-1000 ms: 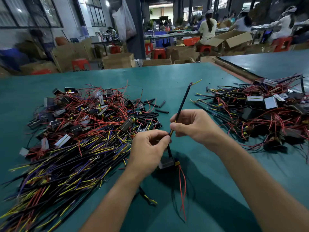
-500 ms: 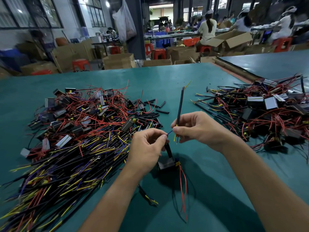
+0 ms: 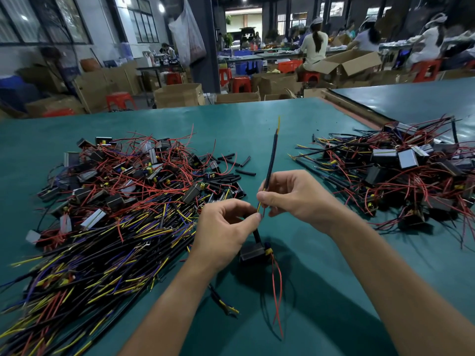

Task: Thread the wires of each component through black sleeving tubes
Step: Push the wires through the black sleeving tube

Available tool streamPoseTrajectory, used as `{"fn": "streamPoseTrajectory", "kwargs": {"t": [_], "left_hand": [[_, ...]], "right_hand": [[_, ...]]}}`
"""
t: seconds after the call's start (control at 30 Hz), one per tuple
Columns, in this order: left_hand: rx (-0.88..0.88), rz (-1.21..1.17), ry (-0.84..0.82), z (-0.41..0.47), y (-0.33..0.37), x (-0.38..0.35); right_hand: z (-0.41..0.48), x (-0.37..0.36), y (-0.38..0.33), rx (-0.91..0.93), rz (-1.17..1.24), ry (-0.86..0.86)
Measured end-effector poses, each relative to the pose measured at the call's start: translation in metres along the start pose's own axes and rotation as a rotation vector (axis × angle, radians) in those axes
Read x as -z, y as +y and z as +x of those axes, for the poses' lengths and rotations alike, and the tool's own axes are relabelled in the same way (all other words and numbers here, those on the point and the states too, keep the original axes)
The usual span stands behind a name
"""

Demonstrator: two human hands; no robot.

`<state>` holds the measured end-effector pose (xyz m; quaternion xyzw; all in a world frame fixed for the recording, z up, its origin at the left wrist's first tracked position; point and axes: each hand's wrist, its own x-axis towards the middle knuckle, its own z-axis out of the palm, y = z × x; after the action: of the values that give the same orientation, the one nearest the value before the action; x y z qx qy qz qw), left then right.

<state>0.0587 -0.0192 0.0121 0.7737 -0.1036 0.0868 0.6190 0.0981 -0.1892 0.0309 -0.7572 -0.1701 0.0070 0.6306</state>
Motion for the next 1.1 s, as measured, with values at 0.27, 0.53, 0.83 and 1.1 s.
{"fn": "streamPoseTrajectory", "kwargs": {"t": [0.27, 0.53, 0.83, 1.1], "left_hand": [[0.028, -0.002, 0.003, 0.004, -0.006, 0.002], [0.045, -0.014, 0.001, 0.003, -0.005, 0.002], [0.037, -0.004, 0.017, 0.001, -0.003, 0.002], [0.072, -0.066, 0.025, 0.003, -0.002, 0.002]], "right_hand": [[-0.003, 0.008, -0.002, -0.092, -0.001, -0.12], [-0.006, 0.012, -0.008, -0.134, -0.059, -0.149], [-0.007, 0.008, -0.012, -0.149, -0.049, -0.136], [-0.005, 0.005, -0.012, -0.169, 0.005, -0.087]]}}
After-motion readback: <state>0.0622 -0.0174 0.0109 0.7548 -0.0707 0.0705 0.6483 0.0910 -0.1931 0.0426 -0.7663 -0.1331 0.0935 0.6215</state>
